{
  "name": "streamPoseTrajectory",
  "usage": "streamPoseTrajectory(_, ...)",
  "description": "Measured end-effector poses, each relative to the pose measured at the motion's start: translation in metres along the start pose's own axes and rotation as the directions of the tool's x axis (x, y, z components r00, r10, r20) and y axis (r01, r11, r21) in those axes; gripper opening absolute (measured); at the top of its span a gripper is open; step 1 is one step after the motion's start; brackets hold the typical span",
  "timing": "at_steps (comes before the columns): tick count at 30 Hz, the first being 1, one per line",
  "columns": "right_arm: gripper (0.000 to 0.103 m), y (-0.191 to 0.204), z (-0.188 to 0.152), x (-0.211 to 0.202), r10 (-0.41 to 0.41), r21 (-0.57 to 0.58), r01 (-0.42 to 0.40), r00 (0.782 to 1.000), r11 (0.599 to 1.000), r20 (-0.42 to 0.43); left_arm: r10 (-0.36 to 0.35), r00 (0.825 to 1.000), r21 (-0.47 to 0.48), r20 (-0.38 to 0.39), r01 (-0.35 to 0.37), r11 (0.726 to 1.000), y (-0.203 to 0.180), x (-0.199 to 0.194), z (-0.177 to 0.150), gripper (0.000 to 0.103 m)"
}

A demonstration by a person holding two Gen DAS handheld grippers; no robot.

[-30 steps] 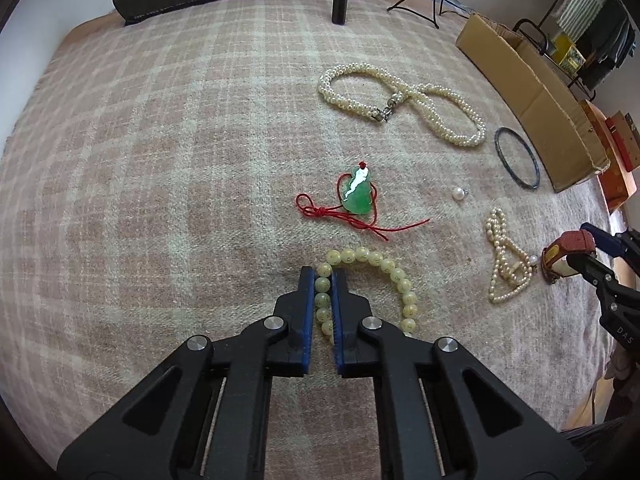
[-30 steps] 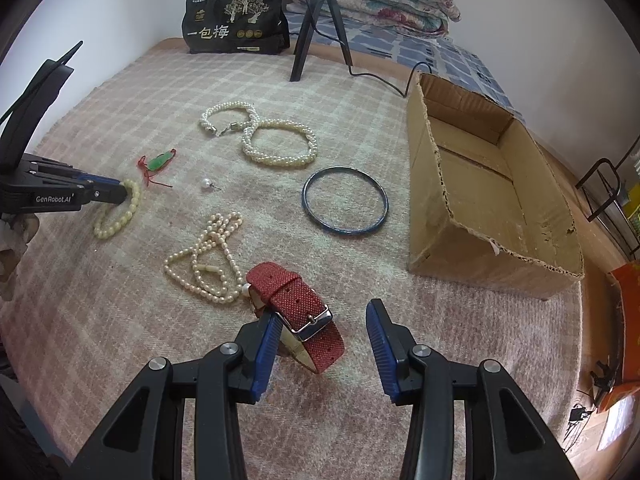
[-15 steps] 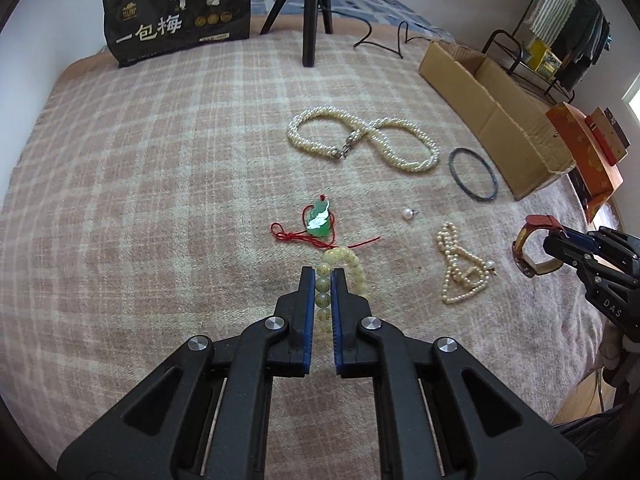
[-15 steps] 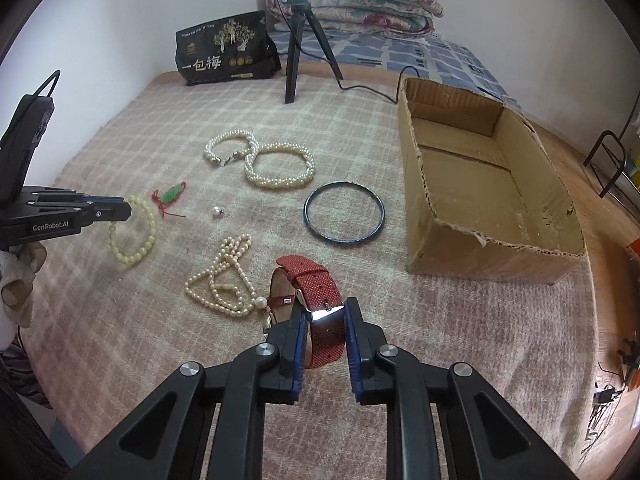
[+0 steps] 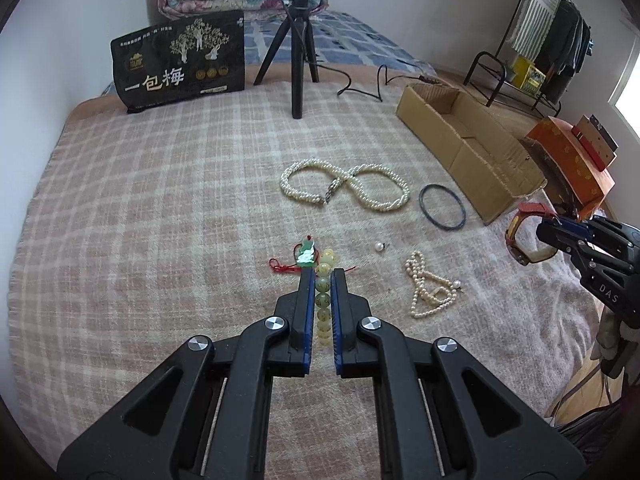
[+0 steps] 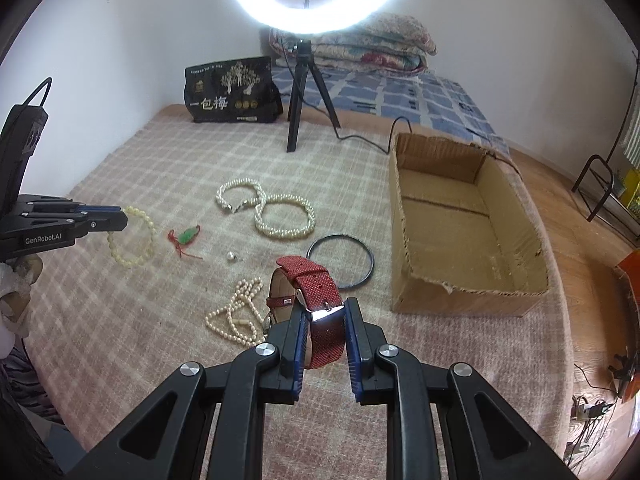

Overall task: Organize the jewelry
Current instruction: 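Carry the bracelet in the left tool and the watch in the right tool over the cardboard box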

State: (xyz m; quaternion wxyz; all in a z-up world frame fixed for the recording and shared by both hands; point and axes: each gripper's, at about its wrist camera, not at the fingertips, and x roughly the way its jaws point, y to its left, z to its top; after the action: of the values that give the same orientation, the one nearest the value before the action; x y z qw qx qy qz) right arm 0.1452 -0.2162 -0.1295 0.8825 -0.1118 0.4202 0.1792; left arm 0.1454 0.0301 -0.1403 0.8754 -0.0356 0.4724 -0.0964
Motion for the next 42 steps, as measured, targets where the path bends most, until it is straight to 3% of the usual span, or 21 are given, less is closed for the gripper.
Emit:
streamPoseTrajectory(10,0.016,-0.031,0.026,-0.026,-0.053,0.065,0.048,0.995,0.997,0.085,-0.048,0.997,0.041,0.067,0.046,0.998,-0.034,-0.018,0.019,0.005)
streamPoseTrajectory(23,0.014,-0.104,0.055,-0.018,-0.126,0.132,0.113,0.988,0.985,0.090,-0.114,0.986,0.105,0.118,0.102,0.989,-0.094,-0.018,0.065,0.005)
streamPoseTrajectory(31,0.013,-0.149,0.079,0.004,-0.157,0.141,0.143,0.982,0.980,0.100,-0.176,0.973,0.150,0.151,0.153,0.977,-0.148,0.002,0.104,0.005)
streamPoseTrajectory(42,0.013,-0.192,0.114,0.068,-0.132,0.155,0.119,0.988,0.981,0.075,-0.231,0.969,0.146,0.093,0.216,0.965,-0.203,0.072,0.135,0.005)
